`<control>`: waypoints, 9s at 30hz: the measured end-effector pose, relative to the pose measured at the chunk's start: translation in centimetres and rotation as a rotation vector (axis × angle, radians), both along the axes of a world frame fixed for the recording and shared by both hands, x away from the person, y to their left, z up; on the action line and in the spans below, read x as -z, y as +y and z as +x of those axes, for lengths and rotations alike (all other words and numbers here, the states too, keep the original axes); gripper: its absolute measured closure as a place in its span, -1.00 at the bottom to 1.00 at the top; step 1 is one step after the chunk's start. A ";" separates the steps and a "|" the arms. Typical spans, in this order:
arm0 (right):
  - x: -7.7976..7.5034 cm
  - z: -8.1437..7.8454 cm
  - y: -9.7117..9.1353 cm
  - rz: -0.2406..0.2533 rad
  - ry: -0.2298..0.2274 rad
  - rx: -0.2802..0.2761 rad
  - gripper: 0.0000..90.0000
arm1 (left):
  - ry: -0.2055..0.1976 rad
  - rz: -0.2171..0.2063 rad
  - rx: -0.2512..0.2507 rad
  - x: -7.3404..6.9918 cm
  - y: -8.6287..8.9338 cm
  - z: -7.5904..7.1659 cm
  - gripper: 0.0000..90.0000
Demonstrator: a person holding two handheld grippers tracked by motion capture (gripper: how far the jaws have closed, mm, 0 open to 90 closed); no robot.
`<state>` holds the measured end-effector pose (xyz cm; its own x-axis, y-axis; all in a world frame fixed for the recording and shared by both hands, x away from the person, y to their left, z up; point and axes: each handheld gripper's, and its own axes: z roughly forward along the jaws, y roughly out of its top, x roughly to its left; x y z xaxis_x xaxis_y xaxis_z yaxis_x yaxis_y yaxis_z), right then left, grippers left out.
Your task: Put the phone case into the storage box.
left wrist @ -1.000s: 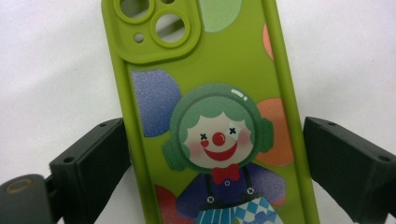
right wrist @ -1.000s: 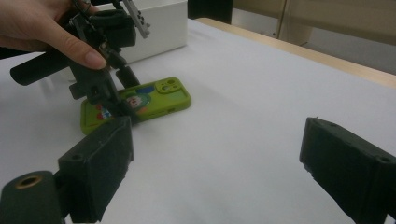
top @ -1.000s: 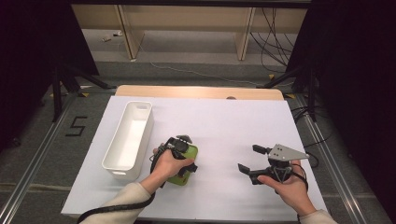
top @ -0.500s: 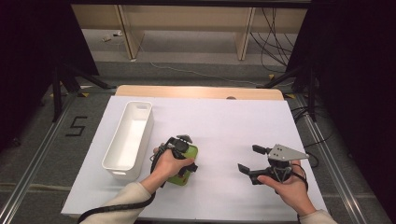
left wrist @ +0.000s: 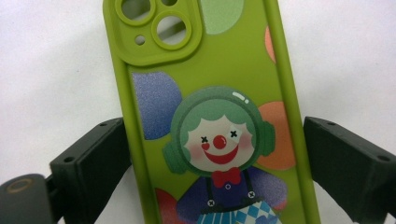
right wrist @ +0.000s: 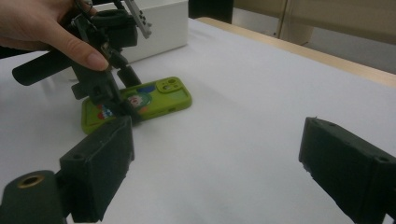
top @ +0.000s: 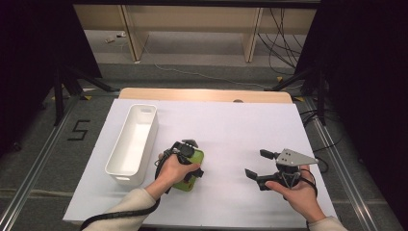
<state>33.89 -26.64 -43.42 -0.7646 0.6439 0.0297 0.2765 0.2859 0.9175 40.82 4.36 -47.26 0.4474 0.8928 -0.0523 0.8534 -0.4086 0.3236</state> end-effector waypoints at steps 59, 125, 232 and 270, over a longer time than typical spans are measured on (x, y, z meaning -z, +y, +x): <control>0.0 -0.1 0.0 0.002 0.003 -0.004 -0.72 | -0.025 0.007 0.014 -0.2 0.1 -0.1 -0.65; 0.0 -0.1 -0.1 0.006 -0.002 -0.003 -0.72 | -0.401 -0.153 -0.081 -6.2 2.0 -0.3 -0.65; 0.0 0.0 -0.3 0.007 -0.006 0.003 -0.71 | -0.664 -0.240 -0.192 -11.1 9.2 0.6 -0.65; 0.0 0.0 -0.3 0.007 -0.004 0.002 -0.71 | -0.693 -0.239 -0.235 -11.6 11.0 1.3 -0.65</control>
